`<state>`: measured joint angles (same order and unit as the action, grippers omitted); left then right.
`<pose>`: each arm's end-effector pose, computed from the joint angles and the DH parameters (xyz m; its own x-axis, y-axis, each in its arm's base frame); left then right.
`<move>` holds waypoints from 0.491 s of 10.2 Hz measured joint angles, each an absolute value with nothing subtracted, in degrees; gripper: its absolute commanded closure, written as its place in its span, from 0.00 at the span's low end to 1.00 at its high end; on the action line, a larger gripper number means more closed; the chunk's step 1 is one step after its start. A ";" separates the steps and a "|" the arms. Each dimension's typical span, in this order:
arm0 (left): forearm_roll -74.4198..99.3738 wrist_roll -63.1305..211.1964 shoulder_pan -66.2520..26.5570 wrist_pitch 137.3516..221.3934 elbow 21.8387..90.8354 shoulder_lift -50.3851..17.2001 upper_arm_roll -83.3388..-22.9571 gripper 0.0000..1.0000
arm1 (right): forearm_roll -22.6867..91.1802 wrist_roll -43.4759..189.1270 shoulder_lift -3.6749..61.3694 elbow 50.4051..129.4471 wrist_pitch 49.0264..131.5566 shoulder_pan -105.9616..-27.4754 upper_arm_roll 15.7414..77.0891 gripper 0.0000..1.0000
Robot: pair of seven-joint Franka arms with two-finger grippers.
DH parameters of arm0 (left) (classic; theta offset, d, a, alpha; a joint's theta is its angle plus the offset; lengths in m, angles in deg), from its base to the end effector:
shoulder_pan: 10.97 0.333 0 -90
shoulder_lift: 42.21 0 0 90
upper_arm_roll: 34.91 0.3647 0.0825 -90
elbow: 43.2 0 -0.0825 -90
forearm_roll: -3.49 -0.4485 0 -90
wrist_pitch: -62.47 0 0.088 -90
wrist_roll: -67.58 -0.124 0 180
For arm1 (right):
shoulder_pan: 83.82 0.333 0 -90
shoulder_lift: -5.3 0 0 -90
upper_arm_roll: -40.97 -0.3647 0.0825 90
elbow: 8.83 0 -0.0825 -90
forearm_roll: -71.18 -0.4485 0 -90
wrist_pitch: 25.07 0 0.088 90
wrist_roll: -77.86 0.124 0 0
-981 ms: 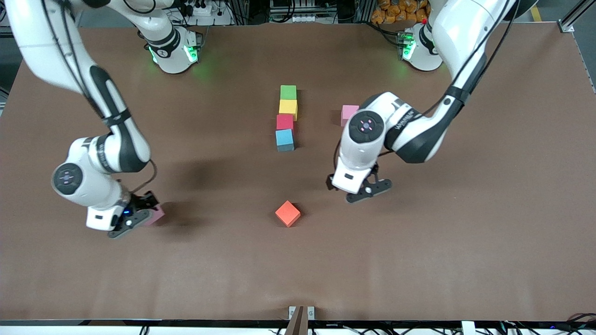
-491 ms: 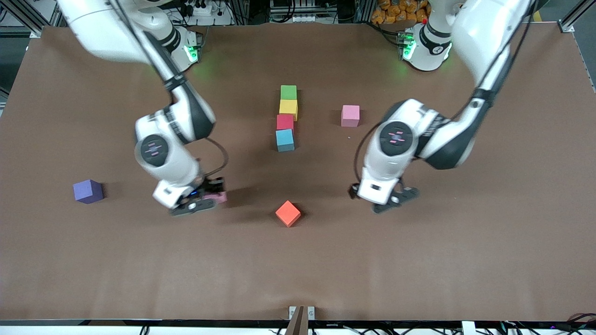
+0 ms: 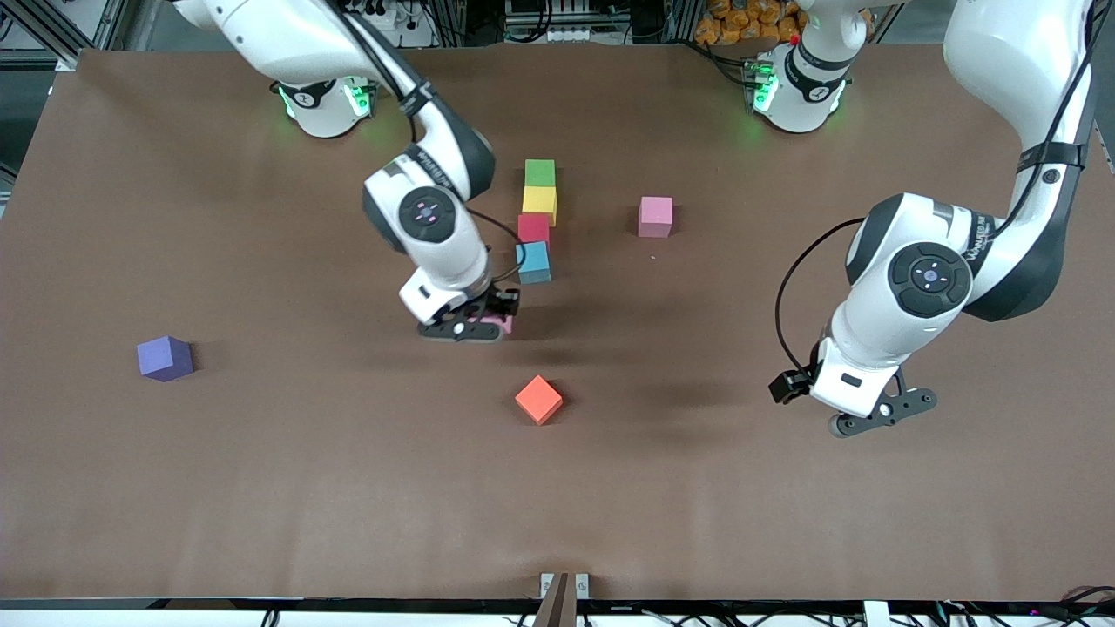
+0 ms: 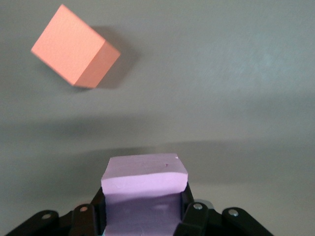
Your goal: Arrange blocks into number 1
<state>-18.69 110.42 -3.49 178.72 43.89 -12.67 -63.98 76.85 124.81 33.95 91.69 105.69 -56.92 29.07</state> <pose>0.7506 -0.2024 0.3972 0.9567 0.2647 0.1207 0.2716 -0.9614 -0.0442 0.5863 0.4500 0.2794 0.9943 -0.1058 0.0119 -0.1052 -0.9935 -0.0444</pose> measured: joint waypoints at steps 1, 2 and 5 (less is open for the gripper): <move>-18.69 109.70 -3.49 178.06 43.90 -13.15 -64.08 0.00 | 78.12 128.37 34.24 91.99 106.09 -55.53 29.05 1.00; -18.69 107.08 -3.10 176.06 43.89 -14.04 -64.01 0.00 | 79.40 131.60 34.77 92.49 107.17 -54.12 29.04 1.00; -13.13 92.41 0.16 170.41 45.29 -18.63 -61.89 0.00 | 84.16 137.83 38.01 92.89 109.40 -50.61 29.07 1.00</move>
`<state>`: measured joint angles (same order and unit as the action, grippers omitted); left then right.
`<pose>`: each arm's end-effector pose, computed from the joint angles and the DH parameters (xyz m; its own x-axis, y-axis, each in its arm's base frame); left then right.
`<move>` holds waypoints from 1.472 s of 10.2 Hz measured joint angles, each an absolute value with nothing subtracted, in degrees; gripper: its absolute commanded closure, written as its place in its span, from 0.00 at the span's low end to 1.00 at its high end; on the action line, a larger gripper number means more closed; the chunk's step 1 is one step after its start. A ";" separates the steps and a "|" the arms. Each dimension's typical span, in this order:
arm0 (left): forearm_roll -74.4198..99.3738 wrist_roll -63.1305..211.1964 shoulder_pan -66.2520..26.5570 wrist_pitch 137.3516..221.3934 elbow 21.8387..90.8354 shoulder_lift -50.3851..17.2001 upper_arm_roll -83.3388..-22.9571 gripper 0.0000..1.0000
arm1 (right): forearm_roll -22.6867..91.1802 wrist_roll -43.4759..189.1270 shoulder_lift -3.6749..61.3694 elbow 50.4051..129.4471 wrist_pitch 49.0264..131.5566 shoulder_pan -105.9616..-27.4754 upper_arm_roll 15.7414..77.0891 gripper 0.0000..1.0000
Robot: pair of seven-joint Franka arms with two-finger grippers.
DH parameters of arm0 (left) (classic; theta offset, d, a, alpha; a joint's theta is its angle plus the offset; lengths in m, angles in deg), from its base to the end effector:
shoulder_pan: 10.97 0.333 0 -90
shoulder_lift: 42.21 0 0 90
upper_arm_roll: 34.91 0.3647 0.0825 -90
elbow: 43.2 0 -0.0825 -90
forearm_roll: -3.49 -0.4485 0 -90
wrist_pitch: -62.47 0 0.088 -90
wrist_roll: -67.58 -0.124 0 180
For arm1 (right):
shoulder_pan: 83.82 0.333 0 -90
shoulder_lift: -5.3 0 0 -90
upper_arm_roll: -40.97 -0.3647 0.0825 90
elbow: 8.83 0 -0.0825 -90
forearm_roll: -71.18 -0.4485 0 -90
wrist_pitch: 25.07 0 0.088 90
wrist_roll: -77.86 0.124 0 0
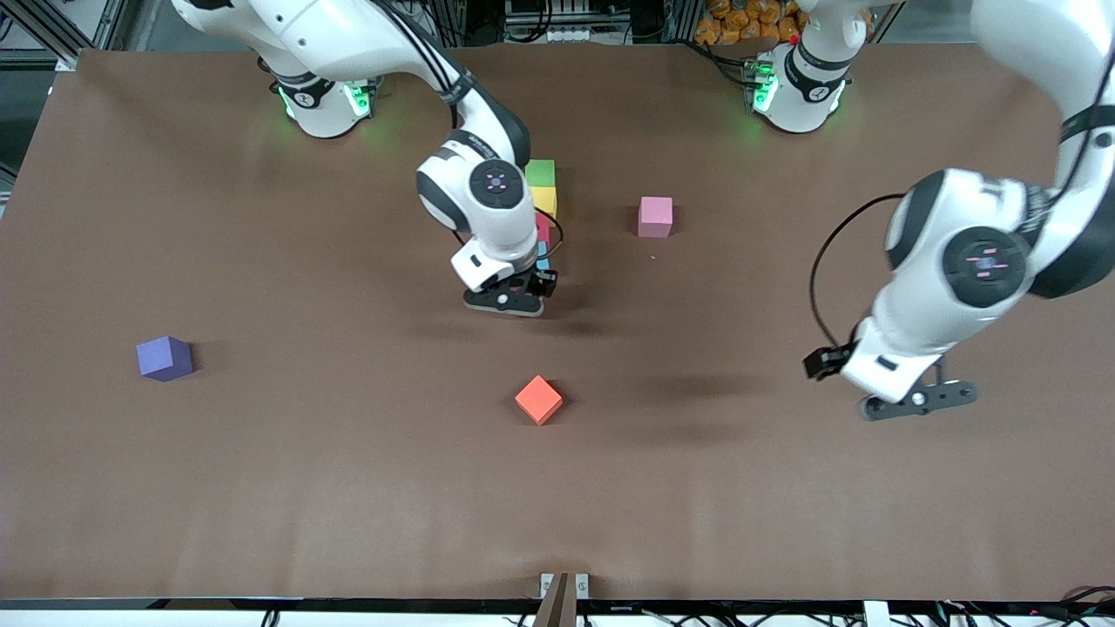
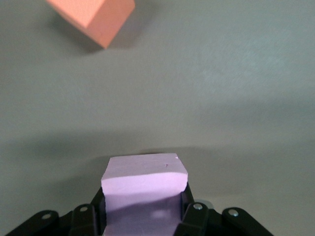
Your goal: Arrange blocks into number 1
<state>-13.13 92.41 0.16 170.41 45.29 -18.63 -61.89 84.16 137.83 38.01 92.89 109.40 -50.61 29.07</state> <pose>0.7337 -0.1339 0.4394 0.9954 0.0943 0.0137 0.0952 -0.9910 -0.0937 0.5304 0.5077 0.2240 0.9896 -0.1337 0.0529 -0.1346 -0.9908 0.0131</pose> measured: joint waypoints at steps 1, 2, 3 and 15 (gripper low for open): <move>-7.35 84.63 -0.81 169.67 46.91 -21.35 -57.15 0.00 | 84.75 138.09 38.86 92.88 109.67 -50.21 29.07 1.00; -2.11 77.41 -3.12 168.20 48.48 -24.36 -50.91 0.00 | 84.79 138.22 39.36 92.88 110.08 -50.04 29.06 1.00; 0.26 73.38 -5.71 166.71 50.39 -27.57 -45.37 0.00 | 84.79 138.61 39.57 92.85 110.36 -49.91 29.06 1.00; 1.21 77.15 -11.72 161.01 50.60 -41.46 -40.02 0.00 | 87.39 139.99 40.46 90.11 111.52 -49.32 29.57 0.00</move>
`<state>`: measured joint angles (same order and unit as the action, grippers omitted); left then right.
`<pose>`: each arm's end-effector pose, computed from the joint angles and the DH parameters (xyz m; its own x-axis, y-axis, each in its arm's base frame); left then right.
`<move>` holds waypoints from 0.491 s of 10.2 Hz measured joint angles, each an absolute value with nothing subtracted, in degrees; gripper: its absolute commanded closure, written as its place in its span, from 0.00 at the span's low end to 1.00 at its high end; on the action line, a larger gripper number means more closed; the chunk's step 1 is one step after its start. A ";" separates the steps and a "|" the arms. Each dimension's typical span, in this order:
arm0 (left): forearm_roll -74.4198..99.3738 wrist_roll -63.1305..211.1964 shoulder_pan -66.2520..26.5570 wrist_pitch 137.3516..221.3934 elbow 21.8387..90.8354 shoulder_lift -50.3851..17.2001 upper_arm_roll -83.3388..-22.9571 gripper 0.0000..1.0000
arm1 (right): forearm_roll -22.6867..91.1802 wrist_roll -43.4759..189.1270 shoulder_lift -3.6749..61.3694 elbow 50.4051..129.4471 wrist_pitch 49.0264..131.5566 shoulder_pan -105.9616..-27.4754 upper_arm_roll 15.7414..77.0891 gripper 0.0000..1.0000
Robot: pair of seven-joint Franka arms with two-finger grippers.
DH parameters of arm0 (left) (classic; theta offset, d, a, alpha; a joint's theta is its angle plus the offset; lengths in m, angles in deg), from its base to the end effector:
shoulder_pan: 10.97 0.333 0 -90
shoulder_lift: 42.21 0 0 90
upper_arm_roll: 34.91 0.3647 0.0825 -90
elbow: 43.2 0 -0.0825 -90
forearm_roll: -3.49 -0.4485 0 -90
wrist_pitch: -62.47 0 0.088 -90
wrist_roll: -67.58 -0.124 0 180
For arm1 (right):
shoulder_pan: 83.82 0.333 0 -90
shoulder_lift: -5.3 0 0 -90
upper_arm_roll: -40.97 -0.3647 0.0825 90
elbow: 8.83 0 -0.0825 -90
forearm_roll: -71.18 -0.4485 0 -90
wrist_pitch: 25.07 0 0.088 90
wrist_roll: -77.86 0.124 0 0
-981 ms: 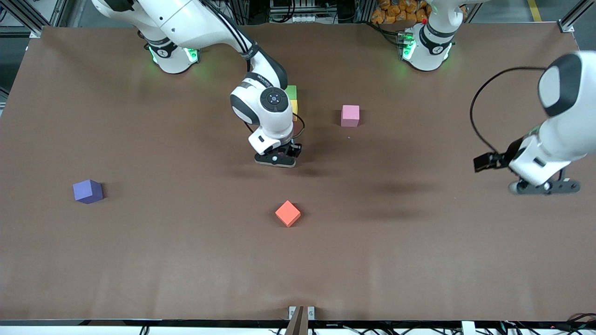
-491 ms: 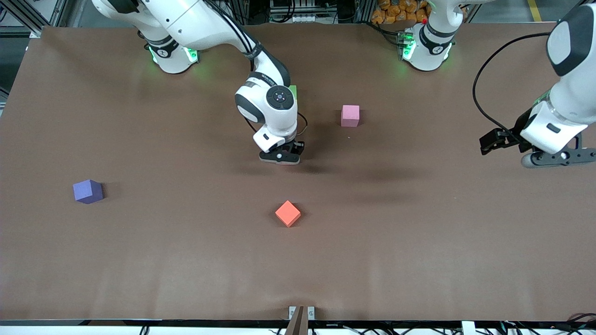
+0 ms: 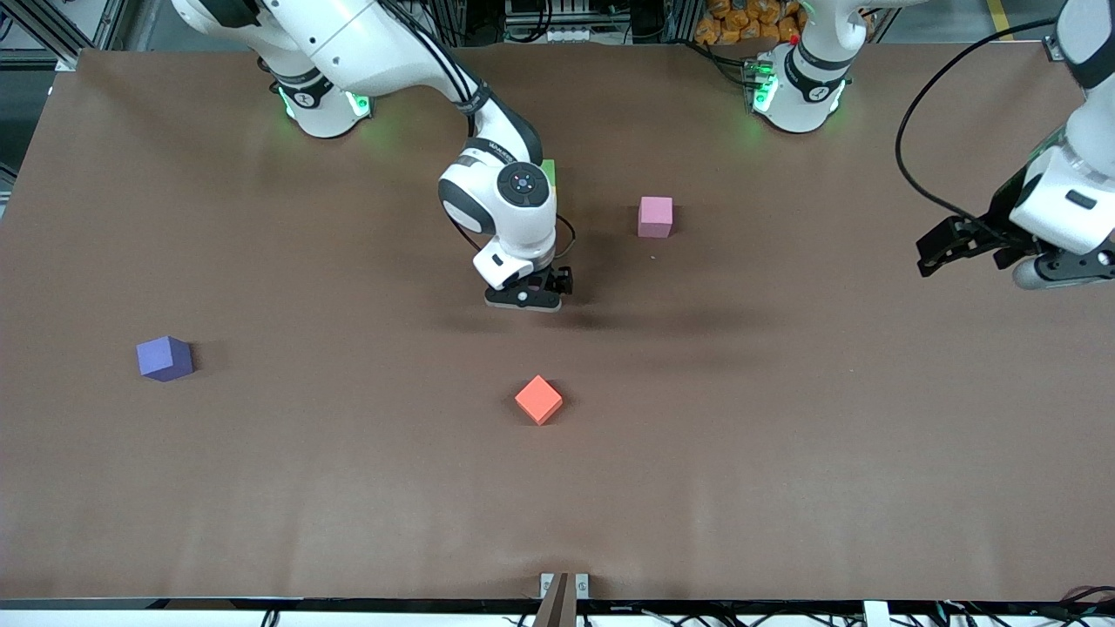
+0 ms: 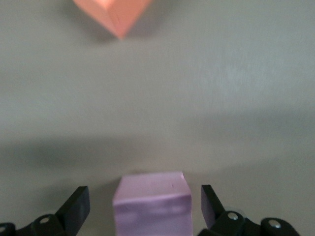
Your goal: Arrange blocks into number 1
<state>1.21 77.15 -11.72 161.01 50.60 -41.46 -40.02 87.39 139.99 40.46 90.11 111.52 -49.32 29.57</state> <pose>0.6345 -0.0604 0.6258 0.9954 0.0591 0.0750 0.0612 -0.9978 -0.0264 0.5372 0.5262 0.2184 0.9869 -0.1212 0.1066 -0.1213 -0.9926 -0.0055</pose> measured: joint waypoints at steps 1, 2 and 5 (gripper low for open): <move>1.21 75.88 -11.80 159.31 48.96 -41.46 -40.05 0.00 | 87.39 139.53 39.05 88.77 111.43 -50.51 29.52 0.00; 1.21 75.39 -11.99 157.06 46.97 -41.44 -40.09 0.00 | 87.16 138.81 36.95 87.93 110.75 -52.11 29.33 0.00; 1.21 75.22 -12.65 152.22 43.35 -40.81 -40.17 0.00 | 80.72 125.91 28.33 87.24 101.79 -58.93 29.21 0.00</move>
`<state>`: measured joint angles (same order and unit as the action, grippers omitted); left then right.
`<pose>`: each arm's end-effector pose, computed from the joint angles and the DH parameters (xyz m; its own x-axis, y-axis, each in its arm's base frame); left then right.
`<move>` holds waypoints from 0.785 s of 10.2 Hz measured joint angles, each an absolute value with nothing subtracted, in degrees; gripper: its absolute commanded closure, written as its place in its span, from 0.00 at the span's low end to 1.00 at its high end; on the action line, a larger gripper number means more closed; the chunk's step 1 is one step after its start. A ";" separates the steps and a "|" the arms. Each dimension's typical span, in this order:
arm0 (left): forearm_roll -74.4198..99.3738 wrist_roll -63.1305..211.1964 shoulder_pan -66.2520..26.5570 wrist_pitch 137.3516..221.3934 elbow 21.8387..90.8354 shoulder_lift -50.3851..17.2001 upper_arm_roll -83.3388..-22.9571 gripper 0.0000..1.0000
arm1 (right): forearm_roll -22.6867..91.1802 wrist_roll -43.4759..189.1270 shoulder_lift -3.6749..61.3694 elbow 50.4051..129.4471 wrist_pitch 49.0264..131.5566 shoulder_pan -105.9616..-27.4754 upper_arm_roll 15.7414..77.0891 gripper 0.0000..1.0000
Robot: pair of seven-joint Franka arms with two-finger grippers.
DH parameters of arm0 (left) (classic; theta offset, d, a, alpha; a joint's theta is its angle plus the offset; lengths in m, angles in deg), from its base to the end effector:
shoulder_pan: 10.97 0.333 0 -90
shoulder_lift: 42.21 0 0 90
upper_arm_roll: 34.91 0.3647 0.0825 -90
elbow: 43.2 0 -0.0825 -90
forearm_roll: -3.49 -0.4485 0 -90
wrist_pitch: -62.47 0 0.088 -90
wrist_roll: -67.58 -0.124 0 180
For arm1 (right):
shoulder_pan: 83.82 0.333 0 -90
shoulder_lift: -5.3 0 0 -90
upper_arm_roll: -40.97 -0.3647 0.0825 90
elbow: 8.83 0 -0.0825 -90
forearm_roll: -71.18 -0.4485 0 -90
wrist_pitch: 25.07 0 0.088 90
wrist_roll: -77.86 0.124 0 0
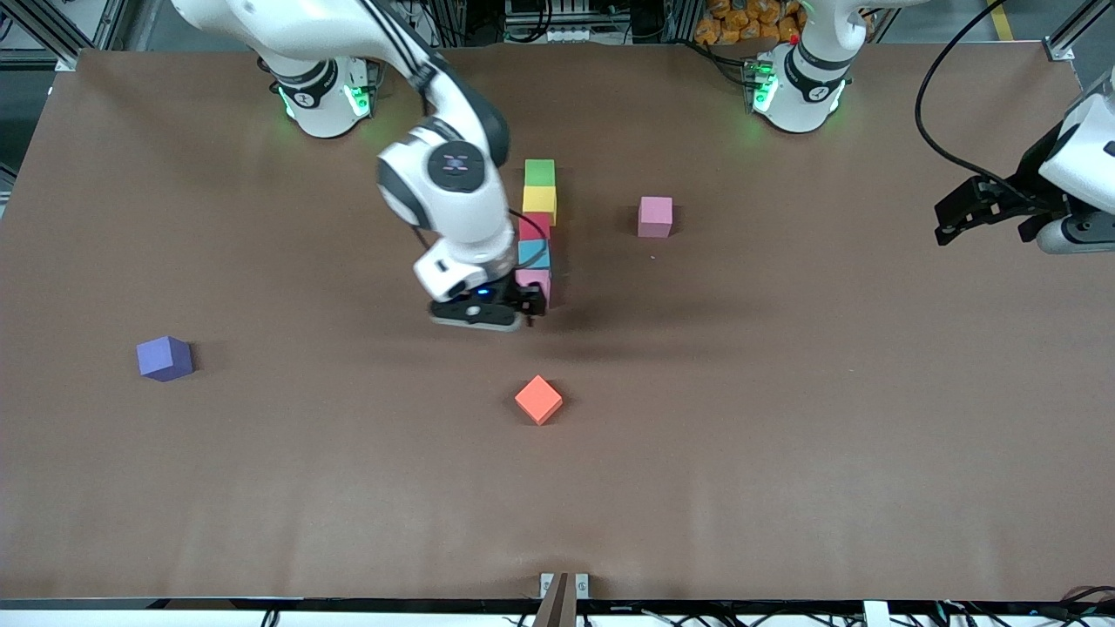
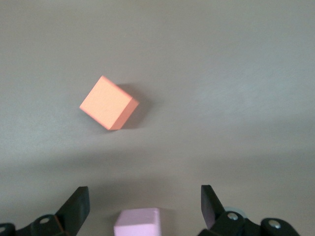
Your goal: Arrange blocks into number 1
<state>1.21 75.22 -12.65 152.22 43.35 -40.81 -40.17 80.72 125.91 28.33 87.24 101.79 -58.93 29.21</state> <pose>0.6245 -0.0703 0.6730 0.9993 0.0125 0.0362 0.0137 -0.9994 -0.0330 0.6194 0.4310 0.3848 0.9805 -0.1331 0.1448 -0.1253 -0.9902 -0.0618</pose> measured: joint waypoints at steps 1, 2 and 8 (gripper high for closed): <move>1.21 75.22 -12.73 152.08 43.06 -40.52 -40.30 0.00 | 79.00 121.74 25.33 87.14 98.07 -61.33 29.43 0.00; 1.21 75.22 -12.76 152.04 42.93 -40.34 -40.38 0.00 | 78.57 118.54 22.30 87.09 94.17 -63.77 29.64 0.00; 1.22 75.12 -14.43 151.72 42.81 -39.92 -40.63 0.00 | 73.40 91.14 6.96 87.50 74.86 -73.16 42.52 0.00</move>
<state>1.22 75.12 -14.43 151.72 42.81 -39.92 -40.63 73.40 91.14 6.96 87.50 74.86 -73.16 42.52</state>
